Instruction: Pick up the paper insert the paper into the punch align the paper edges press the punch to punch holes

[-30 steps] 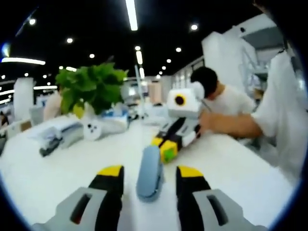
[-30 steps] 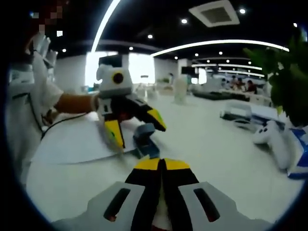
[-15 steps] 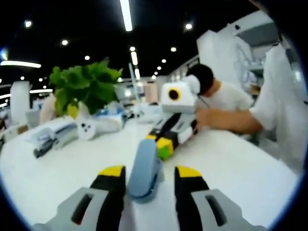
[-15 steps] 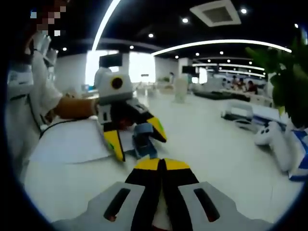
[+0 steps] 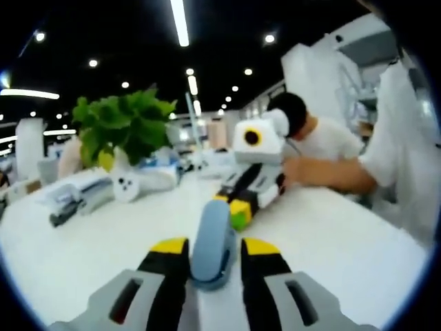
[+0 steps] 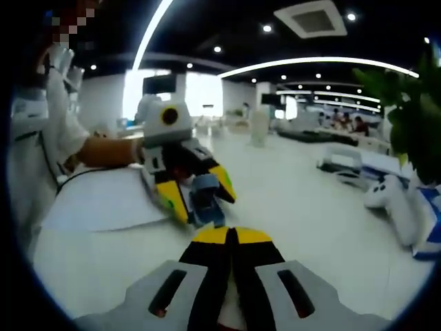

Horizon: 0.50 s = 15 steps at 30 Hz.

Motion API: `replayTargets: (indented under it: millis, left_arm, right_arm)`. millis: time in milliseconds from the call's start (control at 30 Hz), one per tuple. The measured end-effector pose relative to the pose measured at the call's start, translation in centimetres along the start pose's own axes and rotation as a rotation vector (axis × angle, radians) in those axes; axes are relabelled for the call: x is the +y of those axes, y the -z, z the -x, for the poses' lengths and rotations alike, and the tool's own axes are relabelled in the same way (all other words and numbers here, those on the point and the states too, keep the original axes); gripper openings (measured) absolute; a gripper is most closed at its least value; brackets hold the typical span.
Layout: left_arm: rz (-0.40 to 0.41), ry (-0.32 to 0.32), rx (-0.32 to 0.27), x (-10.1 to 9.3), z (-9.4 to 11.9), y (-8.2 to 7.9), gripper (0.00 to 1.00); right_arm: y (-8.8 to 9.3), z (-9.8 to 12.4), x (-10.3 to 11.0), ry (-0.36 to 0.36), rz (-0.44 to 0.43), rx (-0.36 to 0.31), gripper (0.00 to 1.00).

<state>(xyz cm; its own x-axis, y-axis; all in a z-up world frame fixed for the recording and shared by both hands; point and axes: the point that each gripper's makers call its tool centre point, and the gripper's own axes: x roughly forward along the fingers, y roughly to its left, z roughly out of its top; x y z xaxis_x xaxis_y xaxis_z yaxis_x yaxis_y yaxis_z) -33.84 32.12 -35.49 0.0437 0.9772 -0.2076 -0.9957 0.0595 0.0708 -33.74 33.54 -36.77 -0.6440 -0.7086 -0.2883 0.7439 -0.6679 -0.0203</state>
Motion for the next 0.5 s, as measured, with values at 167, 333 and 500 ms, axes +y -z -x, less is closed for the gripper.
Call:
replayTargets:
  millis: [167, 333, 500]
  left_arm:
    - [0.001, -0.004, 0.002, 0.19, -0.01, 0.07, 0.28]
    - [-0.006, 0.000, 0.003, 0.15, -0.01, 0.16, 0.26]
    - [-0.004, 0.003, 0.002, 0.14, 0.02, 0.17, 0.25]
  right_arm:
    - [0.07, -0.05, -0.07, -0.002, 0.001, 0.002, 0.05]
    - [0.25, -0.15, -0.15, -0.002, 0.000, 0.010, 0.05]
    - [0.37, -0.22, -0.09, 0.001, 0.003, 0.017, 0.05]
